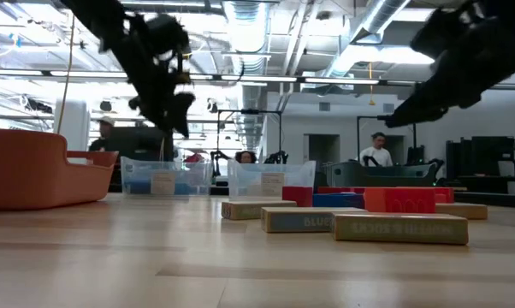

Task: Sort blocks
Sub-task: Put the red block into the blue bin

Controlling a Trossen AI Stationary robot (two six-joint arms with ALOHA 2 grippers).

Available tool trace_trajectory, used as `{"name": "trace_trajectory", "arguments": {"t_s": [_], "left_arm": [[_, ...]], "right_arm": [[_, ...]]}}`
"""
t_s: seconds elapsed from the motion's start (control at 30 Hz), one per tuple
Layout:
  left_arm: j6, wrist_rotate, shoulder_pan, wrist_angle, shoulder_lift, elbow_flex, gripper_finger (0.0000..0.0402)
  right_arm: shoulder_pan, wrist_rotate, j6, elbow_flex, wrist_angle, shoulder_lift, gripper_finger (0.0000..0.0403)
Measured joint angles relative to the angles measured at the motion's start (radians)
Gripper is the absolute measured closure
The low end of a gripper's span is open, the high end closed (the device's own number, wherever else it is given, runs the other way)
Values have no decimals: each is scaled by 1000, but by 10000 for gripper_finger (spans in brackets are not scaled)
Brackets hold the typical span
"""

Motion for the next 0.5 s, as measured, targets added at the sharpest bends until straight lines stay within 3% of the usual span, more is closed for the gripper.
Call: {"name": "trace_trajectory", "arguments": {"t_s": [0.27, 0.5], "left_arm": [[-78, -122, -274, -6, -52, 1, 143], [-150, -167, -454, -8, -33, 1, 159]], "right_arm": [[-154, -3, -73, 244, -184, 301, 155], [-245, -82, -131, 450, -325, 561, 155]]}}
